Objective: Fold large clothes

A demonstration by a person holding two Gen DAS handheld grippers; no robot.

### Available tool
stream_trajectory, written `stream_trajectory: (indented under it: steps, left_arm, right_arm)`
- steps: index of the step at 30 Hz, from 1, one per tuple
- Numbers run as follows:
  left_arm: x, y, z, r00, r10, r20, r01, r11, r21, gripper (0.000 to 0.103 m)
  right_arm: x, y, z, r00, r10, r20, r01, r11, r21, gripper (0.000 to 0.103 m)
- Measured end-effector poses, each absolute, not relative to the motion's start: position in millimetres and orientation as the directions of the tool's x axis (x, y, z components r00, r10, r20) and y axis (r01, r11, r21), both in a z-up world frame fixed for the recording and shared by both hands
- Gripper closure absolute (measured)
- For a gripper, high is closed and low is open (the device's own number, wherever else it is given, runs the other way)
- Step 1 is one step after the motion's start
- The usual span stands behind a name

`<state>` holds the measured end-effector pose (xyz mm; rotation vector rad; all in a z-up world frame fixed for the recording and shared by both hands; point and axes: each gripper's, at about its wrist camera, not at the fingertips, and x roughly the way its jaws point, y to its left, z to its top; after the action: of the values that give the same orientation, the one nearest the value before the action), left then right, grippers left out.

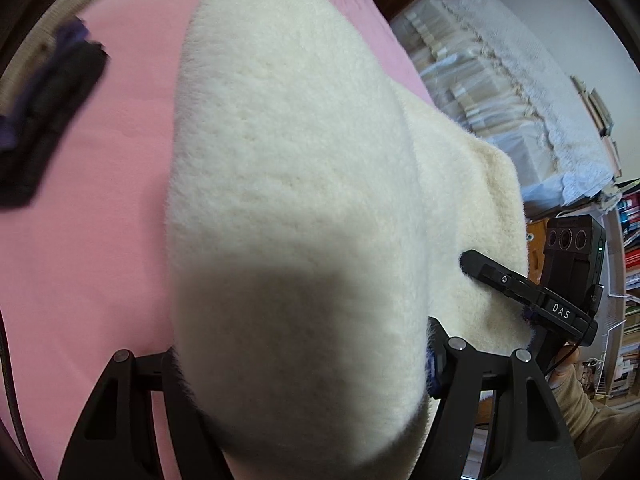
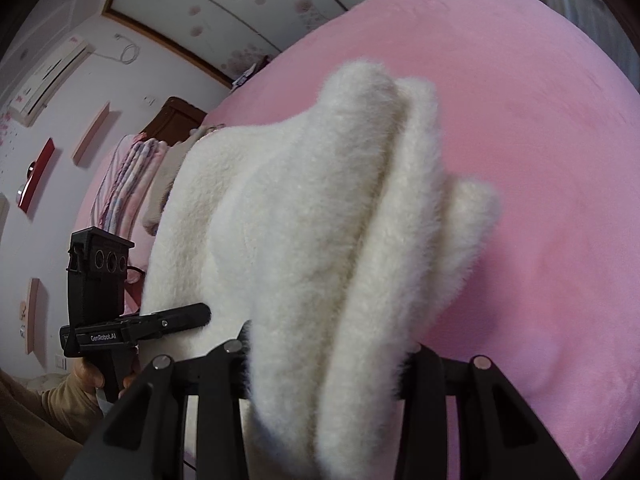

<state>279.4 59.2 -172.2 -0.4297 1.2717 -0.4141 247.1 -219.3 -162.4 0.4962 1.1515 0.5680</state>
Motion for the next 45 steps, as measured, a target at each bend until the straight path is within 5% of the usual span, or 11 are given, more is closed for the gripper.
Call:
stream_trajectory:
  steps: [18, 29, 45]
  left_arm:
    - [438, 420, 34, 0.462, -0.375, -0.803, 0.104, 0.923, -0.371, 0.032]
    - [555, 519, -56, 0.332, -0.334, -0.882, -0.007, 0.934, -0.356, 0.031]
    - [532, 538, -151, 0.355, -0.484, -0.800, -0.056, 0.843, -0.535, 0.010]
  right_arm:
    - [413, 96, -38, 0.352, 0.804, -0.479, -0.345, 0.587, 0.733, 0.064]
    - [505, 237, -130, 0.249, 0.802, -0.543, -0.157, 0.587, 0.794, 0.065]
    - [506, 268, -202, 0.268, 0.781, -0.564, -0.156, 0.613, 0.775, 0.057]
